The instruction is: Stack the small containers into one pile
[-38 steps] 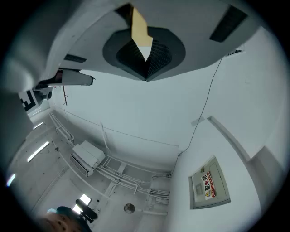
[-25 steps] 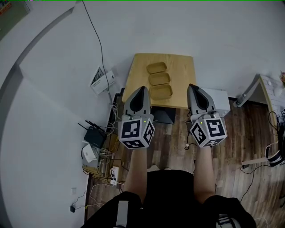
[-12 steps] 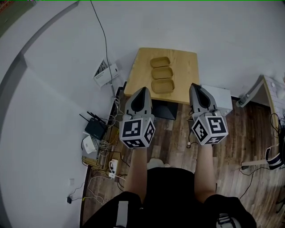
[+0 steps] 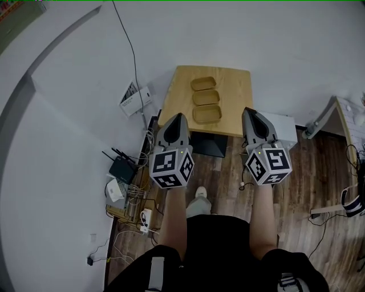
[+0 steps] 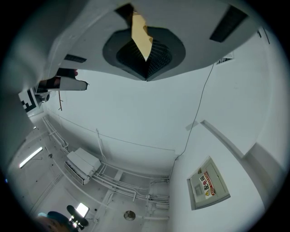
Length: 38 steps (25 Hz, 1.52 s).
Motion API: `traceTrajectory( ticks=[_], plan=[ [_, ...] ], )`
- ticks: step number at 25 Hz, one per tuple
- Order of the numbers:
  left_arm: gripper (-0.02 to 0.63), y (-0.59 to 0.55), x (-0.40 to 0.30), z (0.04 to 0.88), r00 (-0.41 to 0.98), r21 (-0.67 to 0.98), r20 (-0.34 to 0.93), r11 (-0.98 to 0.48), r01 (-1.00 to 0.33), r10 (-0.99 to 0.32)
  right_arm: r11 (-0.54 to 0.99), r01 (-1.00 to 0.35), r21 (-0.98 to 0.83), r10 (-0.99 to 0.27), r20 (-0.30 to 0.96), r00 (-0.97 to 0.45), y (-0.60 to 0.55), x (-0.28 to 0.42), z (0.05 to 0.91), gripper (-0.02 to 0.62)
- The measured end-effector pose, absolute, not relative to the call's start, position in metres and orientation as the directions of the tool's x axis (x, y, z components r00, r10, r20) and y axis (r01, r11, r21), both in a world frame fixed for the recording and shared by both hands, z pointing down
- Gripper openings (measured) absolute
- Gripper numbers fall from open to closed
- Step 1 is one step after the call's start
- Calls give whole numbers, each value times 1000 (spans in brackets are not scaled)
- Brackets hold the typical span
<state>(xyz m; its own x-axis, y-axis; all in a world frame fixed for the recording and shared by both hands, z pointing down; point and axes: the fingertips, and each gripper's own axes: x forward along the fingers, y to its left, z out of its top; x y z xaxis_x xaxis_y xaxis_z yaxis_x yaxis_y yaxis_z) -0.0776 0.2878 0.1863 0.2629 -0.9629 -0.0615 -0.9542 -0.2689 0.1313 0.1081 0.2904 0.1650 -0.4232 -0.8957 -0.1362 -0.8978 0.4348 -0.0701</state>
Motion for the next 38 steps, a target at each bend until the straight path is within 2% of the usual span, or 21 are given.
traceTrajectory(
  ticks=[10,24,38],
  plan=[
    [5,245,-79,176,274,139,-91,-284,-949,-958,428,-903,-36,-895,-159,-417,252,108,150,3],
    [5,163,-99,247,267,181,65,-252,-951,-961,431,-896,-108,-902,-6,-432,165,81,224,3],
    [5,69,-85,299,324,208,175,-287,-935,-930,360,-922,-143,-920,110,-377,80,91,275,3]
  ],
)
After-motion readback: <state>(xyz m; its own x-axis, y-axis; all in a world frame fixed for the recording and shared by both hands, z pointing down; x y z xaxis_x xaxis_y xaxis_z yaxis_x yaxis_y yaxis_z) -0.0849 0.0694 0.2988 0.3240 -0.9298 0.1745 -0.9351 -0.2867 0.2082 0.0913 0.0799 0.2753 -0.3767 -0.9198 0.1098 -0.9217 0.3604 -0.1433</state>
